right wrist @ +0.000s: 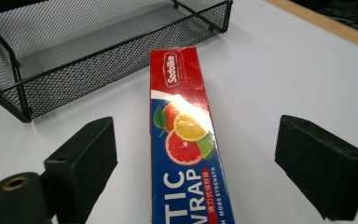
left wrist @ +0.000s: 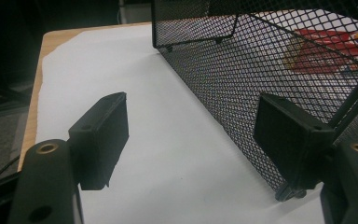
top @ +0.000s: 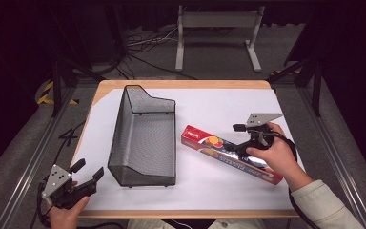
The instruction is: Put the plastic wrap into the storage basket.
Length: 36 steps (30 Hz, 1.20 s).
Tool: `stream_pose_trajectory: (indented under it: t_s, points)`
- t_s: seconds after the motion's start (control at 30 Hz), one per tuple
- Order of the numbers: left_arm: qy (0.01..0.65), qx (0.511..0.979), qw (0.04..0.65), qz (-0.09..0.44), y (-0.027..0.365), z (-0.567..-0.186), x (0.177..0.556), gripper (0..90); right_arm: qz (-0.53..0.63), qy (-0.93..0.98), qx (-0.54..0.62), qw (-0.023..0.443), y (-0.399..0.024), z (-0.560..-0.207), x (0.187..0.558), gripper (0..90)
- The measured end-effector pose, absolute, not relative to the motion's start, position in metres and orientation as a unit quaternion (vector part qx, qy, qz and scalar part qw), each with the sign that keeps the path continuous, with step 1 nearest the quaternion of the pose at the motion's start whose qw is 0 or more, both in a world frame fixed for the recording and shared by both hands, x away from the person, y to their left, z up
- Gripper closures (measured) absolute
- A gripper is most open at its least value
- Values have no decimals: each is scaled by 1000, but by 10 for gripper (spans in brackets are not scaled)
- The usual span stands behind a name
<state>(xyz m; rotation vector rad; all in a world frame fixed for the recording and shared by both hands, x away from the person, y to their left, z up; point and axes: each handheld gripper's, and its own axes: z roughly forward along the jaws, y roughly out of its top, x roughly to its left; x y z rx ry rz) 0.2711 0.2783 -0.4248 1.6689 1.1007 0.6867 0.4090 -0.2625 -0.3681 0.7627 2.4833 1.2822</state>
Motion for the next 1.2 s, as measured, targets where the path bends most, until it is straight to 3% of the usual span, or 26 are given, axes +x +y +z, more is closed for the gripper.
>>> stream_pose_trajectory:
  t_s: [1.2]
  points:
    - [454,687,492,281,279,-425,271,271,235,935,260,60,-231,-411,422,240]
